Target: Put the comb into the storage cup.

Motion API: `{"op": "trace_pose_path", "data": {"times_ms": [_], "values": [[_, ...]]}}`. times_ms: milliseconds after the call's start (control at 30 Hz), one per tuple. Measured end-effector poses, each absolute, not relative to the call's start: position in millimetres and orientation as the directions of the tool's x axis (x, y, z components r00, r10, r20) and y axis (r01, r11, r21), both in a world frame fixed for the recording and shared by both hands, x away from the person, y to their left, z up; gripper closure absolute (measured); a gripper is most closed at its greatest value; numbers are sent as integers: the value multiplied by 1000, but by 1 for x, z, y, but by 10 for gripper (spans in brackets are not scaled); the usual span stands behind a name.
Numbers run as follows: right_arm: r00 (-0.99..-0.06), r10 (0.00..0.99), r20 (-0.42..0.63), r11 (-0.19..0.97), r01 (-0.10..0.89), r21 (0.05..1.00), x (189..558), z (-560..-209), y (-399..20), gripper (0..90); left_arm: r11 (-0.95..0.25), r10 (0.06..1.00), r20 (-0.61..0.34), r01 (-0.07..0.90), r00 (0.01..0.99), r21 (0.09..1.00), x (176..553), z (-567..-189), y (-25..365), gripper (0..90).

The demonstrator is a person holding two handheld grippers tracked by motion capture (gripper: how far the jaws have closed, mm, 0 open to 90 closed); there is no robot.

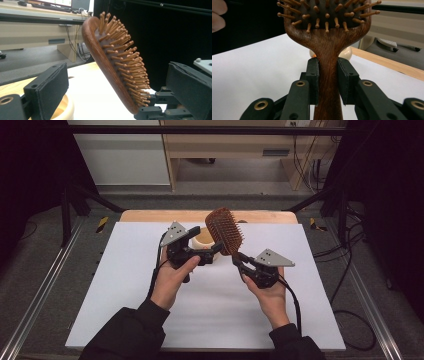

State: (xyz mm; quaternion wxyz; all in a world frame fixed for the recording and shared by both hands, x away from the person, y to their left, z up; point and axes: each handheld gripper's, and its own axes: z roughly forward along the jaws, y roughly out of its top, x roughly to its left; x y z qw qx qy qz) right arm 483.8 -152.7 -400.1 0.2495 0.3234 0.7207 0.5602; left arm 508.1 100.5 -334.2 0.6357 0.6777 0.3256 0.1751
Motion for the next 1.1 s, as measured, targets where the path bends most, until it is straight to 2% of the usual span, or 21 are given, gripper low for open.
{"op": "trace_pose_path", "data": {"times_ms": [200, 300, 367, 667, 833, 1100], "values": [[-680, 733, -19, 177, 165, 970, 483, -401, -142, 726, 59, 637, -237, 261, 734, 964, 514, -335, 103, 57], [-686, 727, -22, 177, 155, 972, 479, -402, -137, 726, 121, 594, -325, 318, 736, 940, 516, -334, 106, 115], [-688, 725, -24, 177, 153, 972, 478, -403, -134, 726, 134, 587, -342, 328, 734, 935, 517, -334, 107, 131], [-700, 713, -34, 186, 142, 972, 476, -404, -125, 726, 157, 591, -354, 327, 725, 932, 520, -330, 112, 176], [-704, 709, -43, 190, 133, 973, 474, -404, -121, 726, 177, 592, -373, 336, 715, 925, 521, -329, 117, 268], [-705, 707, -50, 195, 127, 972, 474, -404, -120, 726, 205, 577, -397, 345, 713, 916, 522, -328, 120, 306]]}}
